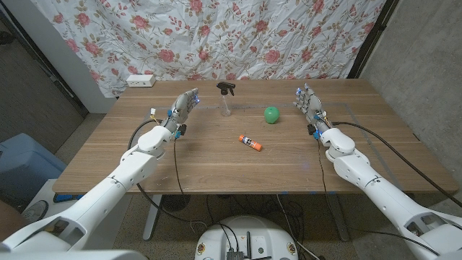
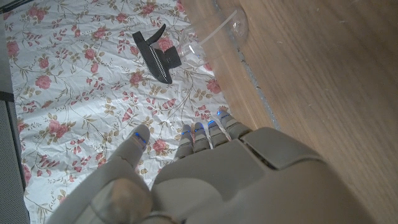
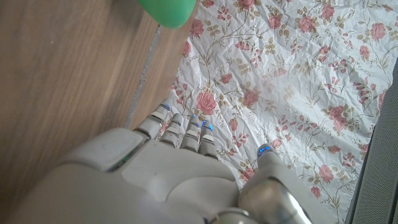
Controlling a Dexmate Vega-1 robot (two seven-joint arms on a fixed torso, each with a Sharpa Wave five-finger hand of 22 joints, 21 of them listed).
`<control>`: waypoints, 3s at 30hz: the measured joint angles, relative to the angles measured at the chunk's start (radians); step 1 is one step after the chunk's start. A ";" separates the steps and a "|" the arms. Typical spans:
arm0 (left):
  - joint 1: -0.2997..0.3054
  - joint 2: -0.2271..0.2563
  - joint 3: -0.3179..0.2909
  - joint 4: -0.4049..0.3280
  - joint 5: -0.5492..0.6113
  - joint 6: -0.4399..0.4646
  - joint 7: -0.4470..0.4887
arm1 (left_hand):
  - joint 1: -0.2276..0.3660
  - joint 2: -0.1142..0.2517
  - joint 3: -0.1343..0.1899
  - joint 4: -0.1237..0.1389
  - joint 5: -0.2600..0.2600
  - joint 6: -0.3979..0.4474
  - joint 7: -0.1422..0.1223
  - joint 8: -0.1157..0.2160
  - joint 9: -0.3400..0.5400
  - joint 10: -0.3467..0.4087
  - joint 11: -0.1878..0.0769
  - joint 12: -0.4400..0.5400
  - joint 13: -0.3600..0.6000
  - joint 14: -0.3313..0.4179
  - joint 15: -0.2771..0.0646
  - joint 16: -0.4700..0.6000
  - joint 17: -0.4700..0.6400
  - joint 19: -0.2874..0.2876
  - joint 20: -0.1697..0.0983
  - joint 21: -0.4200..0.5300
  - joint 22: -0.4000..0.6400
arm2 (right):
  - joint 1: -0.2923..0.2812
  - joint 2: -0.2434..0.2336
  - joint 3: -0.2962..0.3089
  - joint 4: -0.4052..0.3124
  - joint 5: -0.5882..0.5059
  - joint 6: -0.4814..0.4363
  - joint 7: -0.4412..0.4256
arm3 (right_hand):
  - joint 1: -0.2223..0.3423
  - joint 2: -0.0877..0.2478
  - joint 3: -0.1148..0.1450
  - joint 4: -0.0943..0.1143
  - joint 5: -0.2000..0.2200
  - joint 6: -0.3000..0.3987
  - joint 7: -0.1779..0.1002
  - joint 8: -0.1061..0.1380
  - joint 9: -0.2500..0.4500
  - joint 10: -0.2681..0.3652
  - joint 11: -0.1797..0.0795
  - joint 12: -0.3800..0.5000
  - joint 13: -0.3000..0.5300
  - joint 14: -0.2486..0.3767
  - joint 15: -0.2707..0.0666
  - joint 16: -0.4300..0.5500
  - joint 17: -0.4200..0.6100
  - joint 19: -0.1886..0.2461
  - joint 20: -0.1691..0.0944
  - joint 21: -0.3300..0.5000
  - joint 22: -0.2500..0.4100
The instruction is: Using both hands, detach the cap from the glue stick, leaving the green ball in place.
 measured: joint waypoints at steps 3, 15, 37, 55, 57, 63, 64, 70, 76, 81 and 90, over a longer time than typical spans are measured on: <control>0.007 0.017 0.000 -0.028 0.015 0.018 0.009 | 0.009 0.009 0.004 -0.025 -0.001 0.021 -0.007 0.000 0.000 0.017 -0.006 0.000 0.000 0.011 -0.010 0.000 0.000 0.009 0.002 0.000 0.000 | -0.009 -0.005 0.004 -0.009 0.002 0.000 -0.004 | 0.000 0.000 0.000 0.000 0.000 0.000 0.000 0.000 0.000 0.000 0.000 0.000 0.000 0.000 0.000 0.000 0.000 0.000 0.000 0.000 0.000; 0.029 0.085 0.003 -0.117 0.084 0.058 0.028 | 0.069 0.033 0.014 -0.128 -0.011 0.113 -0.051 0.004 0.000 0.093 -0.043 0.000 0.000 0.068 -0.011 0.000 0.000 0.051 0.000 0.000 0.000 | -0.026 -0.015 0.015 -0.026 0.007 0.006 -0.008 | 0.000 0.000 0.000 0.000 0.000 0.000 0.000 0.000 0.000 0.000 0.000 0.000 0.000 0.000 0.000 0.000 -0.009 -0.009 -0.009 0.000 0.000; 0.004 0.216 0.034 -0.232 0.261 0.125 -0.019 | 0.117 0.016 0.011 -0.179 -0.011 0.179 -0.102 0.008 0.000 0.149 -0.074 0.003 0.000 0.074 -0.010 -0.005 0.000 0.066 0.002 0.000 0.000 | -0.032 -0.007 0.021 -0.016 0.012 0.029 -0.010 | 0.000 0.000 0.011 -0.011 0.008 0.010 0.022 0.000 0.000 0.013 -0.005 0.000 -0.005 0.034 -0.016 0.004 -0.037 -0.039 -0.047 0.000 -0.002; -0.061 0.306 0.088 -0.337 0.467 0.204 -0.105 | 0.196 -0.044 0.012 -0.195 -0.011 0.197 -0.123 0.008 0.000 0.179 -0.104 -0.001 0.000 0.046 -0.011 -0.005 0.000 0.058 0.002 -0.005 0.000 | -0.021 0.008 0.016 0.020 0.013 0.041 0.005 | 0.000 0.000 0.011 -0.011 0.008 0.005 0.027 0.000 0.000 0.012 -0.005 0.000 -0.005 0.025 -0.007 0.004 -0.046 -0.047 -0.046 0.000 -0.002; -0.070 0.313 0.097 -0.352 0.497 0.220 -0.116 | 0.208 -0.045 0.012 -0.195 -0.011 0.201 -0.127 0.008 0.000 0.182 -0.107 -0.001 0.000 0.046 -0.011 -0.005 0.000 0.058 0.002 -0.005 0.000 | -0.020 0.011 0.016 0.025 0.015 0.043 0.008 | 0.000 0.000 0.011 -0.011 0.008 0.005 0.027 0.000 0.000 0.012 -0.005 0.000 -0.005 0.025 -0.007 0.004 -0.047 -0.047 -0.046 0.000 -0.002; -0.088 0.324 0.119 -0.390 0.569 0.259 -0.141 | 0.232 -0.062 0.012 -0.195 -0.007 0.216 -0.130 0.015 0.000 0.203 -0.117 -0.001 0.000 0.046 -0.011 -0.005 0.000 0.058 0.002 -0.005 0.000 | -0.020 0.020 0.016 0.038 0.027 0.055 0.021 | 0.000 0.000 0.016 -0.017 0.008 0.005 0.027 0.000 -0.003 0.009 -0.001 0.000 -0.005 0.025 -0.007 0.004 -0.052 -0.047 -0.046 0.000 -0.002; -0.092 0.326 0.124 -0.399 0.584 0.266 -0.146 | 0.237 -0.067 0.012 -0.194 -0.007 0.217 -0.132 0.015 0.000 0.209 -0.116 -0.001 0.000 0.046 -0.011 -0.005 0.000 0.058 0.002 -0.005 0.000 | -0.020 0.021 0.016 0.038 0.028 0.056 0.022 | 0.000 0.000 0.016 -0.017 0.008 0.005 0.027 0.000 -0.003 0.009 -0.001 0.000 -0.005 0.025 -0.007 0.004 -0.055 -0.047 -0.046 0.000 -0.002; -0.114 0.329 0.147 -0.425 0.654 0.296 -0.181 | 0.256 -0.078 0.012 -0.194 -0.003 0.219 -0.133 0.015 0.000 0.211 -0.114 -0.001 0.005 0.046 -0.010 -0.005 0.000 0.048 0.002 -0.004 0.000 | -0.025 0.025 0.016 0.041 0.033 0.060 0.027 | 0.000 0.000 0.016 -0.017 0.008 0.005 0.027 0.000 -0.002 0.009 -0.002 0.000 -0.005 0.015 -0.002 -0.001 -0.055 -0.054 -0.039 0.000 0.000; -0.150 0.324 0.182 -0.447 0.727 0.310 -0.223 | 0.274 -0.086 0.012 -0.194 -0.003 0.219 -0.133 0.015 0.000 0.216 -0.120 -0.001 0.005 0.046 -0.010 -0.005 0.000 0.038 0.000 -0.004 0.000 | -0.032 0.025 0.016 0.039 0.035 0.063 0.028 | -0.011 0.011 0.019 -0.019 0.008 0.008 0.024 0.000 -0.002 0.009 -0.002 0.000 -0.005 0.014 -0.004 0.000 -0.060 -0.054 -0.039 0.000 0.000; -0.175 0.315 0.204 -0.457 0.779 0.317 -0.257 | 0.296 -0.097 0.012 -0.194 0.001 0.219 -0.134 0.015 0.000 0.224 -0.128 -0.001 0.005 0.038 -0.010 -0.005 0.000 0.033 -0.002 -0.004 0.000 | -0.039 0.024 0.016 0.030 0.036 0.063 0.027 | -0.011 0.011 0.019 -0.019 0.008 0.009 0.023 0.000 -0.002 0.009 -0.002 0.000 -0.005 0.010 -0.008 0.000 -0.060 -0.054 -0.039 0.000 0.000; -0.218 0.295 0.247 -0.473 0.890 0.331 -0.320 | 0.331 -0.132 0.012 -0.194 0.001 0.239 -0.153 0.023 0.005 0.247 -0.150 0.000 0.005 0.038 -0.010 -0.005 0.000 0.026 0.002 -0.004 0.000 | -0.058 0.016 0.020 0.006 0.036 0.058 0.011 | -0.011 0.011 0.019 -0.019 0.008 0.009 0.023 0.000 0.000 0.009 -0.002 0.000 -0.004 0.009 -0.009 0.000 -0.063 -0.061 -0.032 0.000 0.000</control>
